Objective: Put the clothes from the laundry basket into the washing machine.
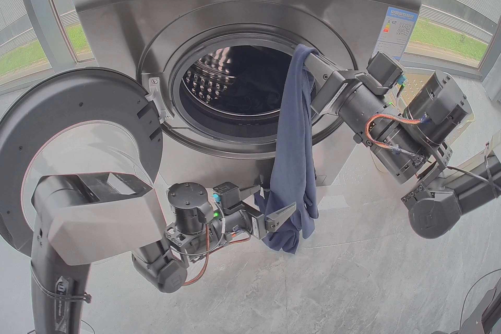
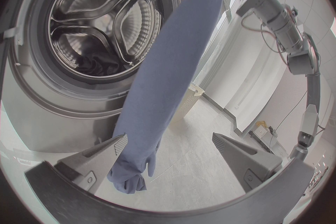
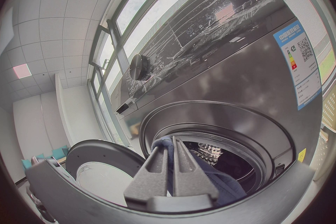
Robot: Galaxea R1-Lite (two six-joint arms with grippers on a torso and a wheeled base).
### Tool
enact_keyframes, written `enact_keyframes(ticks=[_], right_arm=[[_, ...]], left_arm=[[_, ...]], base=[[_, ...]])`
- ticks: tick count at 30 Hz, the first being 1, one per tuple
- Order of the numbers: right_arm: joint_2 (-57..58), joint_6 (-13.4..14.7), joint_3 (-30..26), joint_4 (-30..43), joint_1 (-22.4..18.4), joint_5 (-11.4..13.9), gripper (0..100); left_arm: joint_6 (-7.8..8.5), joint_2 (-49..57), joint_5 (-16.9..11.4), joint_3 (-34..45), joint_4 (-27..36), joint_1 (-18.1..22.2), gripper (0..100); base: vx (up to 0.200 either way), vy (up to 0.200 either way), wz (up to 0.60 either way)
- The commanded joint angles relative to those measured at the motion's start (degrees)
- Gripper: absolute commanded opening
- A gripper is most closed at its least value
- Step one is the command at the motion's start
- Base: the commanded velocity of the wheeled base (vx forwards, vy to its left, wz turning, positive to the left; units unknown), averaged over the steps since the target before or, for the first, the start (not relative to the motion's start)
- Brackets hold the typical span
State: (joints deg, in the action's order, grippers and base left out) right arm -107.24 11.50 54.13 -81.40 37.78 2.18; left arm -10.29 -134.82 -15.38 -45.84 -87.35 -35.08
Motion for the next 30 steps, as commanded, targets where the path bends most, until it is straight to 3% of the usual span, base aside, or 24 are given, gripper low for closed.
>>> enact_keyframes(ticks=[1, 23, 30], right_arm=[[-1.13, 0.02, 1.07, 0.01, 0.81, -0.07, 0], [-0.6, 0.11, 0.98, -0.08, 1.68, -0.16, 0], [-0.43, 0.11, 0.89, -0.25, 2.21, -0.16, 0]], left_arm=[[-0.26, -7.22, 0.09, -6.02, 0.33, -1.04, 100], [-0.35, -15.83, 2.55, -22.45, 5.87, -1.13, 100], [-0.26, -20.22, 5.63, -31.6, 7.8, -0.51, 100]], base=[[0.0, 0.0, 0.0], [0.0, 0.0, 0.0], [0.0, 0.0, 0.0]])
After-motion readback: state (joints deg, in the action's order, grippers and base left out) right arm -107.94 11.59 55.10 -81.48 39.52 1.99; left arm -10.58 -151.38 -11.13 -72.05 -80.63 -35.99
